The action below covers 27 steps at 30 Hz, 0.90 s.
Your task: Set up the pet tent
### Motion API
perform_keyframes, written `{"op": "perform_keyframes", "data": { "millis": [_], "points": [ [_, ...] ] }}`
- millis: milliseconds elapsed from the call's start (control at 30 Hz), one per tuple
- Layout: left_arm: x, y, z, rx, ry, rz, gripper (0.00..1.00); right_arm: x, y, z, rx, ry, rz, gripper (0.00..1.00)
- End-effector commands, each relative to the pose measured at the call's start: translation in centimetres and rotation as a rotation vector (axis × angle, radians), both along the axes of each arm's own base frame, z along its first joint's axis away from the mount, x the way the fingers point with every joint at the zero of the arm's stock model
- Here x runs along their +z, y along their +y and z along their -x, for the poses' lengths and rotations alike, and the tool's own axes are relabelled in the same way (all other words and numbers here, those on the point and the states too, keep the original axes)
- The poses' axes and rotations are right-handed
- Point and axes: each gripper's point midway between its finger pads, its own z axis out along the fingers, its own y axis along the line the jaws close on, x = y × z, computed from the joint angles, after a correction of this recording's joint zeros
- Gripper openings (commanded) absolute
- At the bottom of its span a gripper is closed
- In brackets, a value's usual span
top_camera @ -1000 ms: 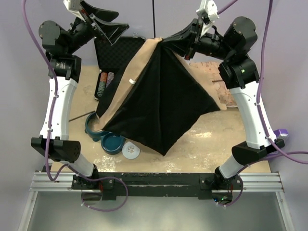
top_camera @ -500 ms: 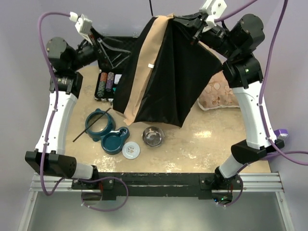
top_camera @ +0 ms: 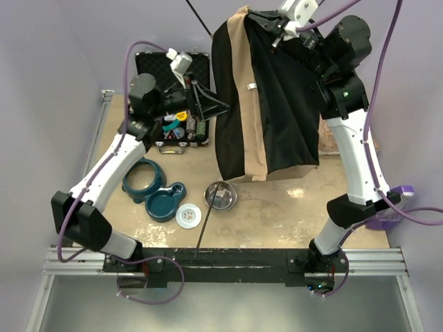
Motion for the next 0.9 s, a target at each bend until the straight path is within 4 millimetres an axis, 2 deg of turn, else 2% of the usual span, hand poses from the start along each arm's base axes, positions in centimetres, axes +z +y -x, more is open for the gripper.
{"op": "perform_keyframes", "data": {
  "millis": [0,67,167,233,367,400,467,500,567,633,733,867],
  "points": [
    [-1.8,-4.5,-0.3,-0.046,0.051,0.049,0.53,4.7,-2.7,1.5,-0.113,-0.203,-0.071,0.0],
    [-3.2,-5.8,-0.6,-0.039,0.074,0.047,0.52,2.4,-2.4,0.6,-0.11,-0.172,-0.027,0.0],
    [-6.4,-5.8,-1.0,-0.014,0.152,0.052,0.53,-3.0,-1.6,-0.6,-0.041,-0.088,0.093,0.0],
    [-8.6,-5.3,-0.8,0.006,0.168,0.025,0.54,-7.9,-0.6,-0.8,0.032,-0.028,0.221,0.0],
    [-12.7,-4.4,0.9,0.007,0.245,-0.033,0.59,-17.0,0.4,-0.8,0.132,0.08,0.436,0.0],
    [-13.6,-4.0,1.5,0.003,0.253,-0.06,0.62,-18.7,0.5,-0.6,0.156,0.108,0.479,0.0],
    [-14.5,-2.1,2.4,0.036,0.247,-0.096,0.73,-22.3,0.4,0.3,0.206,0.2,0.538,0.0],
    [-15.3,-0.5,2.6,0.069,0.258,-0.1,0.8,-22.9,0.3,0.8,0.217,0.212,0.548,0.0],
    [-15.4,3.4,2.9,0.139,0.234,-0.069,0.87,-23.1,0.1,1.6,0.224,0.214,0.541,0.0],
    [-14.6,7.3,3.0,0.194,0.169,-0.045,0.92,-23.0,0.1,2.1,0.224,0.215,0.517,0.0],
    [-11.7,12.7,1.2,0.359,0.051,-0.06,0.98,-22.5,0.0,3.2,0.238,0.211,0.497,0.0],
    [-7.4,18.3,-2.3,0.597,-0.015,-0.037,0.98,-22.3,0.1,4.1,0.264,0.216,0.489,0.0]
  ]
}}
